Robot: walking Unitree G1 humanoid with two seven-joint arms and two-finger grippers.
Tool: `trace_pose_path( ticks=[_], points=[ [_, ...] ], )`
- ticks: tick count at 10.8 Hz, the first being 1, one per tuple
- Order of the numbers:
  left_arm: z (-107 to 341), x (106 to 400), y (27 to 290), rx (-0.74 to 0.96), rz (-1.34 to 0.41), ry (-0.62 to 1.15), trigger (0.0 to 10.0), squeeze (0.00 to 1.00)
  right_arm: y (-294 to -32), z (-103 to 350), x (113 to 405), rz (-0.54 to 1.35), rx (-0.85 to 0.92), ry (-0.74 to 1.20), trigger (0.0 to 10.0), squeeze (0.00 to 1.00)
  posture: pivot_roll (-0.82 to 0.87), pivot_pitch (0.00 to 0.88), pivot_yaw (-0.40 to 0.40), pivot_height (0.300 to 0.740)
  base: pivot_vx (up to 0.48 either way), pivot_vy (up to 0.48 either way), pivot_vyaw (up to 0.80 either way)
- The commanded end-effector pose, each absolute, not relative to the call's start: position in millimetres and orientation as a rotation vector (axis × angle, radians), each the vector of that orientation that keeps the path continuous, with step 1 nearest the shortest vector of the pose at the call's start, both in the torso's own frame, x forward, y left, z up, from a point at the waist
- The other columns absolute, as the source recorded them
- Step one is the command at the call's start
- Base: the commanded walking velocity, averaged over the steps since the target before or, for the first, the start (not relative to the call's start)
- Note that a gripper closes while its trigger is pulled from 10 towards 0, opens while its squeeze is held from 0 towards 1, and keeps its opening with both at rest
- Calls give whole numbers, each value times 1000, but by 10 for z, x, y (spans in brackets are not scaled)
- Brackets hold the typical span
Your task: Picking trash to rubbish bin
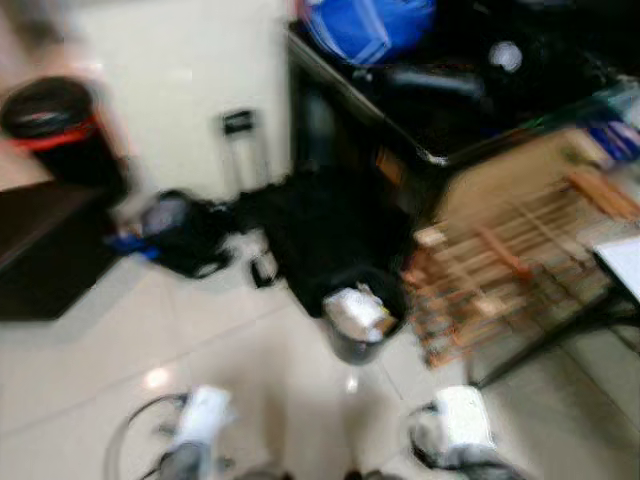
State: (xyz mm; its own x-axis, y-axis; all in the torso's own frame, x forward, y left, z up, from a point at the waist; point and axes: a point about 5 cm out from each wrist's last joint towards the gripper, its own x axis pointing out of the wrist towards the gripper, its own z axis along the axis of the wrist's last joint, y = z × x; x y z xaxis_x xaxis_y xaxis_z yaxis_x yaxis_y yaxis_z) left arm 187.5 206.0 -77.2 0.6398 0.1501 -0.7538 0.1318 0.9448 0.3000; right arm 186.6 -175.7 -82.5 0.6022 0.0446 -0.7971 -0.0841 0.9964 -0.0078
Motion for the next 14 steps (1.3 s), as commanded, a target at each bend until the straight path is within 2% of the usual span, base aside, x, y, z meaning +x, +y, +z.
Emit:
trace_pose_path(
  ticks=[1, 14],
  points=[
    [-775, 1887, 2004, 338, -3, 877, 10000, 0, -1868, -835, 1823, 51, -58, 939, 10000, 0, -15, 137, 34, 740, 368, 0, -800],
    [-763, 1909, 2012, 342, -1, 869, 10000, 0, -1864, -842, 1812, 48, -67, 945, 10000, 0, -11, 146, 32, 740, 358, 0, 0]
  ],
)
